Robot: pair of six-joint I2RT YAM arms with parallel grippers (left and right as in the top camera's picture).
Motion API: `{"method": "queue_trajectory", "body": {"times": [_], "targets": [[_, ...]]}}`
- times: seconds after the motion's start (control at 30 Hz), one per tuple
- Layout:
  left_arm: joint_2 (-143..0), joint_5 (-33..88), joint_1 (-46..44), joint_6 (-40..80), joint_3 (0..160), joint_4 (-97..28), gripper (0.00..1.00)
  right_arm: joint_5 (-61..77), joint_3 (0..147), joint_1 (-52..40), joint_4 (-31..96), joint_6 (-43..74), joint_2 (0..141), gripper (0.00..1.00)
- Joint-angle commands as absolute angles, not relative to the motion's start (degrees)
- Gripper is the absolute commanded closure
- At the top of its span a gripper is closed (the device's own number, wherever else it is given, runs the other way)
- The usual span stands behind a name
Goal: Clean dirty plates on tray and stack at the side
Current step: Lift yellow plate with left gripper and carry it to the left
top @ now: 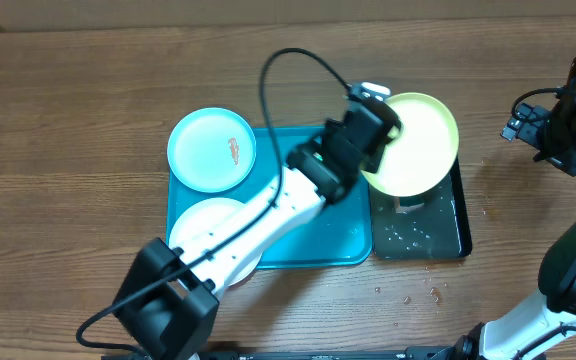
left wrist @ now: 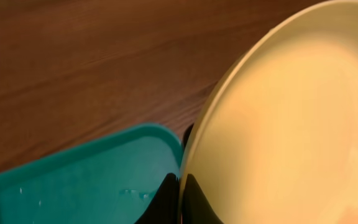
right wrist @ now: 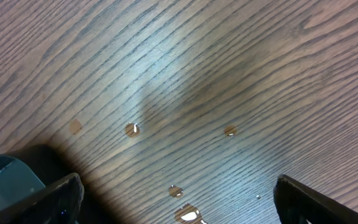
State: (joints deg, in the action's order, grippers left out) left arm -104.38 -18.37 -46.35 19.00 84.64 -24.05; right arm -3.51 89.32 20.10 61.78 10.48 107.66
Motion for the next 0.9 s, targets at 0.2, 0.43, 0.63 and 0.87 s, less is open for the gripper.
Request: {"method": "queue_trajectory", "body": {"times": [0.2, 0.43, 0.63, 0.87], "targets": [[-100.2, -61.4, -59.5, -7.4, 86.1, -9.1, 0.96, -3.5, 90.6, 20.0, 61.6, 10.5, 107.4, 0.0], [-100.2, -71.2, -66.5, -30.3, 86.1, 9.0, 0.96, -3.5, 90.6, 20.0, 61.6, 10.5, 107.4, 0.0], [-100.2, -73.6, -67.7, -39.7, 86.1, 19.4, 0.96, -3.5, 90.6, 20.0, 61.6, 10.5, 107.4, 0.0], [-100.2, -74.1, -67.8, -40.3, 86.1, 23.0, 0.96, -3.5, 90.6, 20.0, 61.6, 10.5, 107.4, 0.0]]}}
